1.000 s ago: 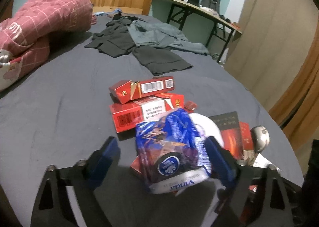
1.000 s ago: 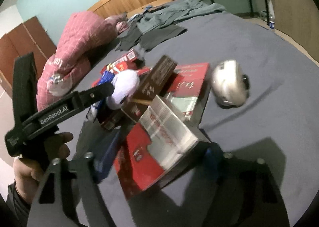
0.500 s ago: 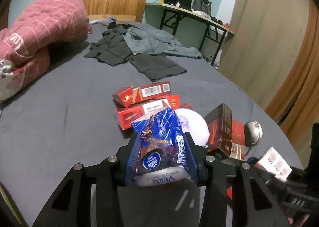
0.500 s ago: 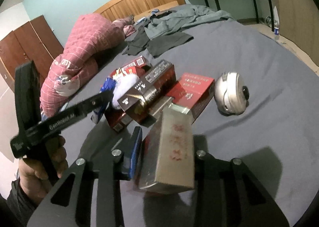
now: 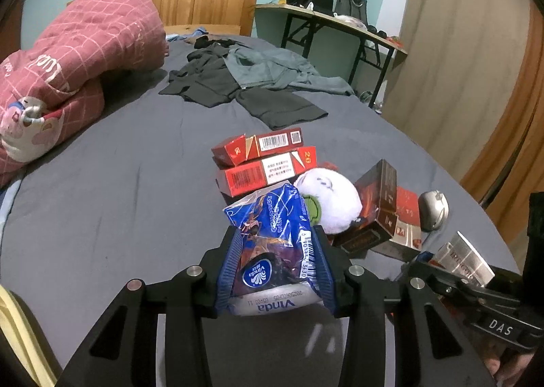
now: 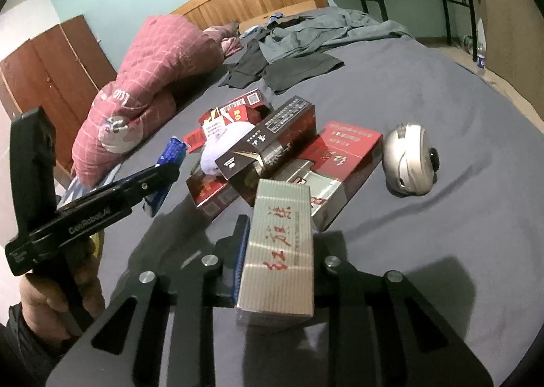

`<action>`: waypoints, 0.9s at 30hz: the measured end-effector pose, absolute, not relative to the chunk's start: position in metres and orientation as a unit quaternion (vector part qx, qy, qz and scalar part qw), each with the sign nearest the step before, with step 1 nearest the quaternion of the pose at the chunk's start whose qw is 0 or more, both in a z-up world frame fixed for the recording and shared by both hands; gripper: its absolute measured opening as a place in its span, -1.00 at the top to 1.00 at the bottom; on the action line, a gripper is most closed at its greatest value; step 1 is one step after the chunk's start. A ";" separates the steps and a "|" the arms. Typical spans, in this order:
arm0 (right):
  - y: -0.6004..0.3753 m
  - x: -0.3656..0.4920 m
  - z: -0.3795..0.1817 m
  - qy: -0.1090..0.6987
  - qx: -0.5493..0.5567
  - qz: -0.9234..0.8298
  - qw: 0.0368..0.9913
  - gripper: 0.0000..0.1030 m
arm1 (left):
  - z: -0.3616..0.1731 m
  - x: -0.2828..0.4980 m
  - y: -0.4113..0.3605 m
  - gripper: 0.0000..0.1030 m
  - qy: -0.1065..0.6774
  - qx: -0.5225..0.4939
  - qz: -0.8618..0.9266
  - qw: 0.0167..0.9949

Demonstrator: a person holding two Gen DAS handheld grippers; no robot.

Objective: Organize objects
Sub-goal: 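Grasp the blue snack packet with the left tool while the right tool grasps a white-red box, then lift the blue packet and white-red box and carry both toward the yellow basin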

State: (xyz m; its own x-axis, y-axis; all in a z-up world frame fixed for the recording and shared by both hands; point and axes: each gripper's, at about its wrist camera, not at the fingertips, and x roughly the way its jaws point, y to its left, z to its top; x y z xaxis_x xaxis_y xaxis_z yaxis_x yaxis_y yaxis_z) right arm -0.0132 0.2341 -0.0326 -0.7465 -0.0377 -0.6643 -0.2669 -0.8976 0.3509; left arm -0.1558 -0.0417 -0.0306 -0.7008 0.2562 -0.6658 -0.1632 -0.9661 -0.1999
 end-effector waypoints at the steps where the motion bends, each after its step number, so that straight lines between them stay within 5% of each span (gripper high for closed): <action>1: 0.234 -0.014 -0.033 0.216 -0.353 0.908 0.061 0.49 | -0.031 -0.155 -0.040 0.21 -0.058 -0.371 0.920 0.112; 4: 0.233 -0.015 -0.034 0.223 -0.358 0.905 0.052 0.54 | -0.030 -0.154 -0.039 0.30 -0.051 -0.371 0.921 0.108; 6: 0.231 -0.015 -0.032 0.221 -0.361 0.905 0.049 0.55 | -0.030 -0.151 -0.041 0.66 -0.051 -0.367 0.923 0.103; 15: 0.212 0.001 -0.021 0.201 -0.338 0.919 0.016 0.55 | -0.033 -0.142 -0.046 0.66 -0.057 -0.361 0.925 0.104; 27: 0.162 0.018 0.012 -0.036 -0.228 0.972 0.042 0.55 | -0.045 -0.146 -0.051 0.68 -0.054 -0.357 0.925 0.118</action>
State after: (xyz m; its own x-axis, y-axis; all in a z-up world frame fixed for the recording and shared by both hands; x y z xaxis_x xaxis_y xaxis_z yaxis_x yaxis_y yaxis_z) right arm 0.0179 0.1624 0.0117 -0.8928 0.0981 -0.4396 -0.0657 -0.9939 -0.0884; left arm -0.1457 -0.0507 -0.0453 -0.7170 0.2564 -0.6482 -0.1792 -0.9665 -0.1840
